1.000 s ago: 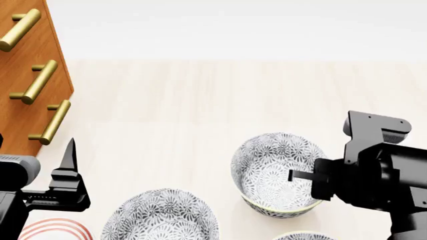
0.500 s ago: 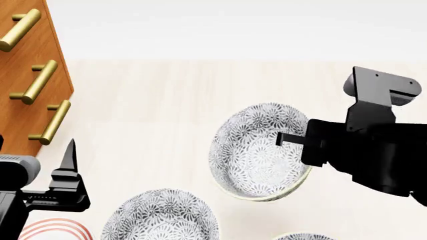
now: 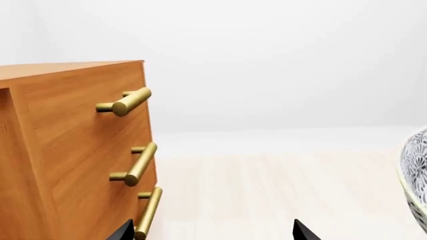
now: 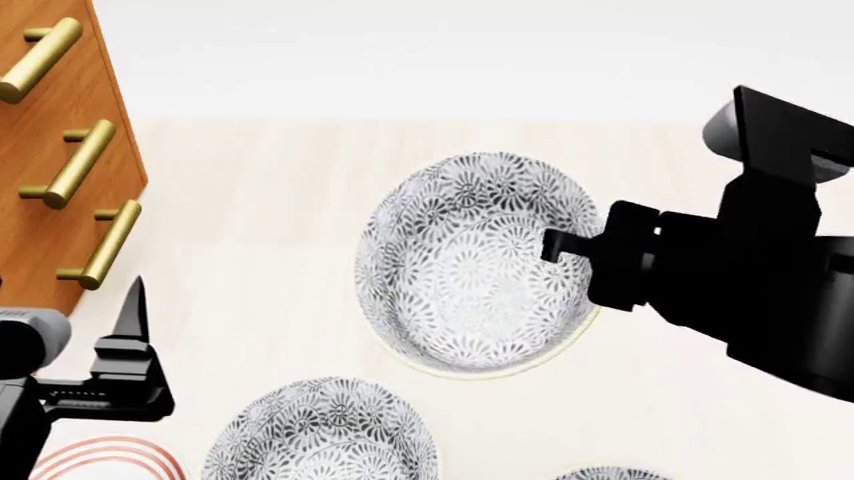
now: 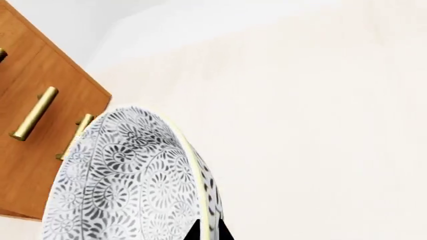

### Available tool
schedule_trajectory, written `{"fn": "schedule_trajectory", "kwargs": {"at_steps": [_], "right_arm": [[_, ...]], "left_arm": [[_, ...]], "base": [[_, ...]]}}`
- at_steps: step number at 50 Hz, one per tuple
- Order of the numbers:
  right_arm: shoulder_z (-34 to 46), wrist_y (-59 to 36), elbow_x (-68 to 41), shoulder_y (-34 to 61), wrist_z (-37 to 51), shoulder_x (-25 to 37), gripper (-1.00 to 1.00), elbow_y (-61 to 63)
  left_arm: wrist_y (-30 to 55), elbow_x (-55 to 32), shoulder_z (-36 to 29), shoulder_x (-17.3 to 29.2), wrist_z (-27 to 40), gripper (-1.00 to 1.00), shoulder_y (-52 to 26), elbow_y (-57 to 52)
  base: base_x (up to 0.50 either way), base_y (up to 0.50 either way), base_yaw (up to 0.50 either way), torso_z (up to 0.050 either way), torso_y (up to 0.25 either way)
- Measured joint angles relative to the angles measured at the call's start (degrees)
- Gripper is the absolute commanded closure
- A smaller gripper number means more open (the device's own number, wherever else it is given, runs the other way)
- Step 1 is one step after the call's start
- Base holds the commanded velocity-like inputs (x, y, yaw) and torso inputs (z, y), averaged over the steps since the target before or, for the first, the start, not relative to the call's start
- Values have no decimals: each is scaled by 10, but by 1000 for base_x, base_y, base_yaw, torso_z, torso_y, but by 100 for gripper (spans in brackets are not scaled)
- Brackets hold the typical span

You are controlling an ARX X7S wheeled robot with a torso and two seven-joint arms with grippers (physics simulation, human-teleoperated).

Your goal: Stack the bowl at the front on the bowl in the middle.

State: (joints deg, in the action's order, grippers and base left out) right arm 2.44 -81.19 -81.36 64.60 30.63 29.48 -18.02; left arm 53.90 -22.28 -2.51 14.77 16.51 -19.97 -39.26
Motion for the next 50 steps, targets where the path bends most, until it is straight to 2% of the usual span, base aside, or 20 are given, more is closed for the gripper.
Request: {"fn": "schedule_trajectory", "kwargs": {"at_steps": [22,35,50], "right_arm": [[-17,-51,-156,2,77,2,100,-27],[20,-64,-231,1,113,8,100,-20],[82,-63,-247,-17,104,-3,100,11]], "left_arm": [[1,-11,13,6,4,-100,-7,8],[1,-16,19,8,6,-100,-14,14],[3,-23,20,8,11,-100,-17,13]], "base": [[0,0,0,0,0],[0,0,0,0,0],[0,0,0,0,0]]}}
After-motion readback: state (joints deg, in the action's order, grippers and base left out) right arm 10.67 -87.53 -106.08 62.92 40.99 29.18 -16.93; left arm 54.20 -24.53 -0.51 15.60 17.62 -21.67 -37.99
